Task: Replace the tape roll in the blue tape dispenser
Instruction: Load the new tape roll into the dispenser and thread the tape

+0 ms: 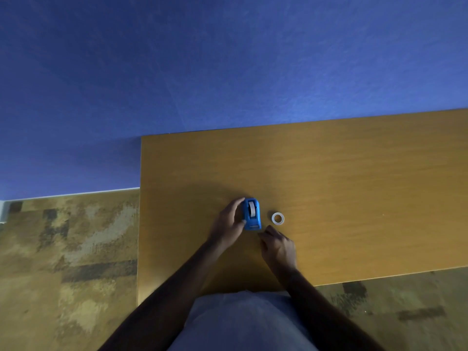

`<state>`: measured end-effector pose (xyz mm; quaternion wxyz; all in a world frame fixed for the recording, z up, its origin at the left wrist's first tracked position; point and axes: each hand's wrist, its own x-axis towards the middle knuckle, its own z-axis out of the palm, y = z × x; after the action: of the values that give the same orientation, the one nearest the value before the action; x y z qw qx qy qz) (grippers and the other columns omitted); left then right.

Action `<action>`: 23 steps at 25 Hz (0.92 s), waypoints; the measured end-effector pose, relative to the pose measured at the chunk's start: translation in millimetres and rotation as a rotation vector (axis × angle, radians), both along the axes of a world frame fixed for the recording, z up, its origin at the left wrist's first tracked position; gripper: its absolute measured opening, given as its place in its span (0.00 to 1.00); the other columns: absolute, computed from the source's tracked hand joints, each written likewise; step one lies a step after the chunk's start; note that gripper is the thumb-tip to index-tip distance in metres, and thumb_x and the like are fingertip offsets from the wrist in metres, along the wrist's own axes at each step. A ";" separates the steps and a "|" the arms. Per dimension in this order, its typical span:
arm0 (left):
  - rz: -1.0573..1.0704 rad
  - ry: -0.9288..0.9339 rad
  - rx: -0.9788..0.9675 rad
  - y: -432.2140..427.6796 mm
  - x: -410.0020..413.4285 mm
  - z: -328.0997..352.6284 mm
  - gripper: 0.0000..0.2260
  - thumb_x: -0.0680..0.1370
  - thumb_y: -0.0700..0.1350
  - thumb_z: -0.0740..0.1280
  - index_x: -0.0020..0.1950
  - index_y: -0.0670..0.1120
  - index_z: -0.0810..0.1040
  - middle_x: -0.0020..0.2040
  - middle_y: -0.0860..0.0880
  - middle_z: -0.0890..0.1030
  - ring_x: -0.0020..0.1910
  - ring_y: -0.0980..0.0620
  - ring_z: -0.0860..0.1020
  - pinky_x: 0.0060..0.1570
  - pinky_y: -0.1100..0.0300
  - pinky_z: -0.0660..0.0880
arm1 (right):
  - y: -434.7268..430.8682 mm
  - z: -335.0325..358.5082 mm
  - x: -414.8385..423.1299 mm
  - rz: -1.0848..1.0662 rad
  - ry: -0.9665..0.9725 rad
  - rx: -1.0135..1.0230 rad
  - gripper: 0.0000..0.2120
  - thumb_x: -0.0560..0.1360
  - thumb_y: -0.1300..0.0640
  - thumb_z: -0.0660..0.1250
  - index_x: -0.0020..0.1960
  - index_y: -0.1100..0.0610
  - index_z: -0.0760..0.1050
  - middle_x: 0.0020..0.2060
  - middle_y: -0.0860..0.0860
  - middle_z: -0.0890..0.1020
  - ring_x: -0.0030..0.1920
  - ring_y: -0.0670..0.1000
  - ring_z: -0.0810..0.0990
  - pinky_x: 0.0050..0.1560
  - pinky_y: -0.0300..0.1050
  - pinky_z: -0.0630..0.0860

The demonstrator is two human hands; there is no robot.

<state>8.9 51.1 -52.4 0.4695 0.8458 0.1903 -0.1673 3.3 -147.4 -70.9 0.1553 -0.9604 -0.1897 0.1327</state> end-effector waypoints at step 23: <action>0.273 -0.020 0.123 -46.9 -26.7 11.8 0.19 0.75 0.49 0.82 0.59 0.41 0.81 0.55 0.44 0.87 0.54 0.43 0.85 0.53 0.47 0.81 | -49.7 19.7 -20.7 0.113 -0.016 0.010 0.04 0.74 0.62 0.76 0.42 0.57 0.82 0.44 0.55 0.86 0.37 0.60 0.87 0.28 0.54 0.84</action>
<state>-17.8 4.2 -40.6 0.4371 0.8409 0.3087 -0.0813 -17.4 -197.1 -51.2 0.1508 -0.9483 -0.2458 0.1325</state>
